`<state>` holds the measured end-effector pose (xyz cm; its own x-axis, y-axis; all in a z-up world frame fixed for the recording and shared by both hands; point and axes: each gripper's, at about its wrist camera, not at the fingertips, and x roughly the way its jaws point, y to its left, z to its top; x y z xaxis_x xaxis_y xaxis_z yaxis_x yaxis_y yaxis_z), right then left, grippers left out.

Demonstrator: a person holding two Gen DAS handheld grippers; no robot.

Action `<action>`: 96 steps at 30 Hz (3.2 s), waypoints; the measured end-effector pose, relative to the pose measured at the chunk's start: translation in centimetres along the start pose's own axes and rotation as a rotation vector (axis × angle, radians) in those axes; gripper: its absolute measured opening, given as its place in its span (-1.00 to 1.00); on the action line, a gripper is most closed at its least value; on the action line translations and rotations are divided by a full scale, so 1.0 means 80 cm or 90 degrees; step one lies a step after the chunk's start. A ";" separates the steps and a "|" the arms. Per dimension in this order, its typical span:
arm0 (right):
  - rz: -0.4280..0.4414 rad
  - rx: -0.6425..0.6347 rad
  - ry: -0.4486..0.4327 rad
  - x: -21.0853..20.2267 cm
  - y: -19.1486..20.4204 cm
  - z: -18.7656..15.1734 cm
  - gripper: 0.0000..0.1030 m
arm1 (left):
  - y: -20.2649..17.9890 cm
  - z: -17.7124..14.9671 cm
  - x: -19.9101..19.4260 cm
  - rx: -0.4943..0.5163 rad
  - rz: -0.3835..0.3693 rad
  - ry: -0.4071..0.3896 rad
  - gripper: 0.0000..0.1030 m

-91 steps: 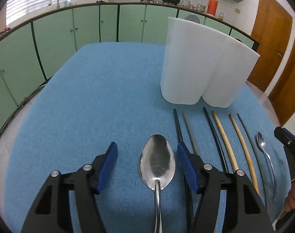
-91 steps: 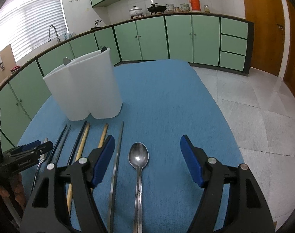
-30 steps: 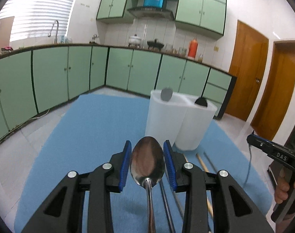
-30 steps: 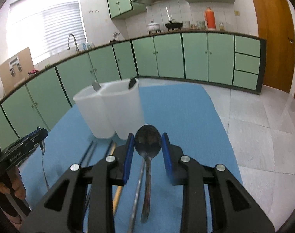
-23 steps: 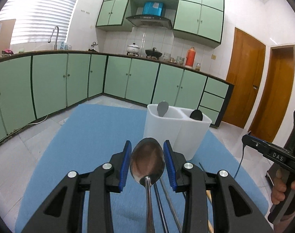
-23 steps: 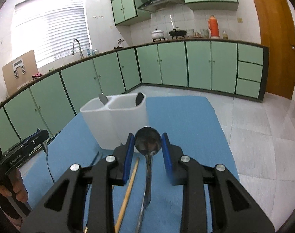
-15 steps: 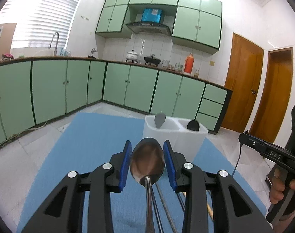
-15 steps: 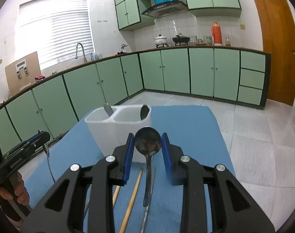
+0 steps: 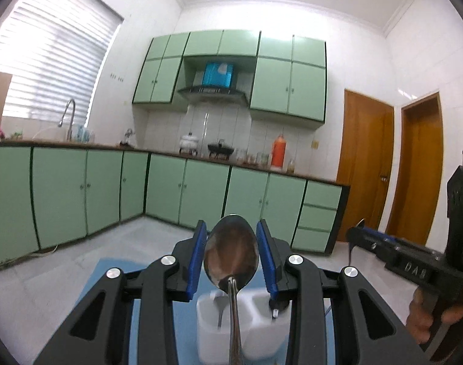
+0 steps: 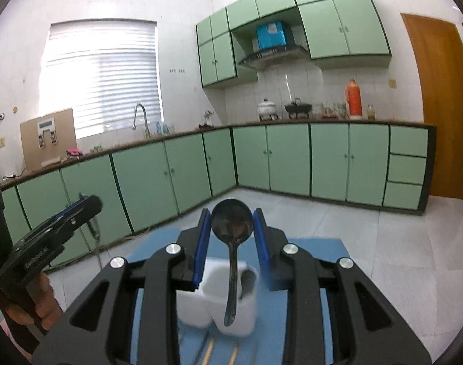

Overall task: Organize utensils
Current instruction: 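Lift both spoons over the white holder and open both tools to drop them in, then withdraw both tools from the holder and move them over the chopsticks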

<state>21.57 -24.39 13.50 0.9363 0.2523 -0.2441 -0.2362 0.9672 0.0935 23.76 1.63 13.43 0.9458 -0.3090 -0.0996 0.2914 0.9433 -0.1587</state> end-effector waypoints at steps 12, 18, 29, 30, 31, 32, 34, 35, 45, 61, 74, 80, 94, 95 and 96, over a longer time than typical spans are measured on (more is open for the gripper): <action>-0.019 0.004 0.033 0.105 -0.010 -0.017 -0.47 | 0.004 -0.022 0.114 0.013 0.036 -0.003 -0.35; -0.016 0.010 0.070 0.126 -0.005 -0.052 -0.47 | 0.008 -0.052 0.133 0.019 0.037 0.026 -0.35; -0.013 0.020 0.104 0.129 0.004 -0.090 -0.47 | 0.021 -0.095 0.132 0.011 0.050 0.075 -0.34; -0.013 0.024 0.107 0.128 0.004 -0.093 -0.47 | 0.022 -0.099 0.131 0.009 0.052 0.080 -0.34; -0.013 0.027 0.109 0.128 0.003 -0.096 -0.47 | 0.023 -0.103 0.131 0.009 0.054 0.084 -0.34; -0.013 0.031 0.112 0.129 0.003 -0.099 -0.47 | 0.025 -0.107 0.130 0.008 0.056 0.088 -0.34; -0.015 0.032 0.117 0.129 0.003 -0.104 -0.47 | 0.027 -0.115 0.129 0.008 0.058 0.095 -0.34; -0.016 0.033 0.120 0.129 0.004 -0.107 -0.47 | 0.028 -0.117 0.128 0.007 0.058 0.096 -0.32; -0.028 0.029 0.114 0.117 0.003 -0.120 -0.28 | 0.031 -0.124 0.116 0.001 0.063 0.107 0.11; -0.079 0.032 0.077 0.047 -0.016 -0.128 0.71 | 0.044 -0.122 0.052 -0.017 0.103 0.098 0.76; -0.078 0.048 0.117 -0.050 -0.013 -0.195 0.76 | 0.013 -0.173 -0.060 0.027 0.108 0.156 0.88; -0.082 0.058 0.134 -0.096 -0.006 -0.234 0.76 | -0.004 -0.202 -0.109 0.042 0.110 0.175 0.88; -0.101 0.060 0.158 -0.169 0.014 -0.313 0.76 | -0.020 -0.259 -0.187 0.055 0.139 0.193 0.88; -0.102 0.060 0.160 -0.171 0.015 -0.316 0.76 | -0.020 -0.262 -0.192 0.054 0.138 0.193 0.88; -0.104 0.060 0.162 -0.172 0.016 -0.318 0.75 | -0.021 -0.265 -0.196 0.055 0.139 0.193 0.88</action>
<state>1.76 -25.88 -7.60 0.8619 0.1045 -0.4962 -0.0514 0.9915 0.1195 5.43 2.30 -5.59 0.9058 -0.1084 -0.4096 0.1102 0.9937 -0.0192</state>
